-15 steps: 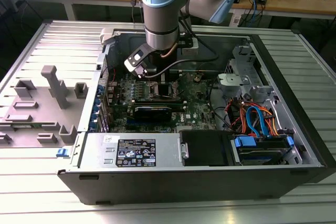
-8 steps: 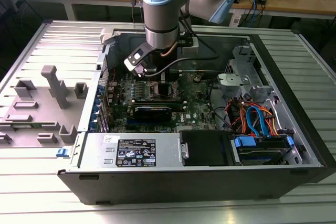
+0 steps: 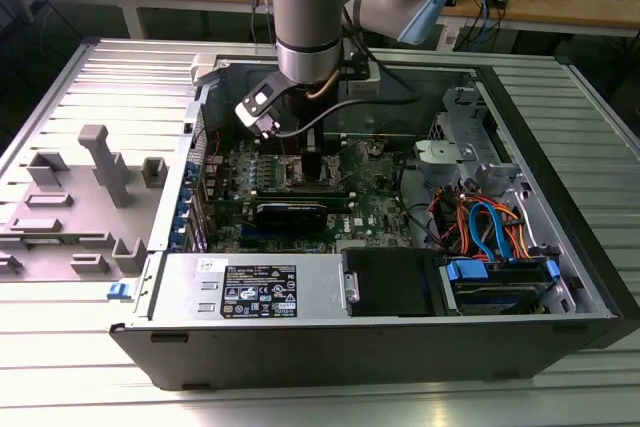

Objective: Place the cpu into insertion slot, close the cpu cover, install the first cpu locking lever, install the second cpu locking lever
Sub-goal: 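Place the cpu into insertion slot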

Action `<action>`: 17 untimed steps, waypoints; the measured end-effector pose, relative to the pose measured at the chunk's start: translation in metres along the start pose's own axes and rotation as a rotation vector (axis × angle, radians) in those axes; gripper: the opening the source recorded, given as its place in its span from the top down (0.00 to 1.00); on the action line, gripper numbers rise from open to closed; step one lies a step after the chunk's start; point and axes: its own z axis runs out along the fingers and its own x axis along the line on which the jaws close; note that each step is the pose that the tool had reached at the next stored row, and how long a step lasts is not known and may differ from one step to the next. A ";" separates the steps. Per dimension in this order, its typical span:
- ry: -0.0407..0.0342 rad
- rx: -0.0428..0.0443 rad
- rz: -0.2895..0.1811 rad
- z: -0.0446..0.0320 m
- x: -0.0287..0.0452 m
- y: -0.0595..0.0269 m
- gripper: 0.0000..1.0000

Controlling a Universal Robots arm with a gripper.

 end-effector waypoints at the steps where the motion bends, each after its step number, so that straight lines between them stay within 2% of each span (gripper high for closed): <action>1: 0.0001 0.0017 0.000 -0.0011 0.0003 0.0006 0.39; 5: -0.0001 0.0125 0.000 -0.0028 0.0007 0.0039 0.39; 7: -0.0003 0.0135 0.000 -0.0029 0.0007 0.0042 0.40; 15: -0.0003 0.0135 0.000 -0.0028 0.0007 0.0045 0.89; 17: -0.0003 0.0135 0.000 -0.0028 0.0007 0.0045 0.89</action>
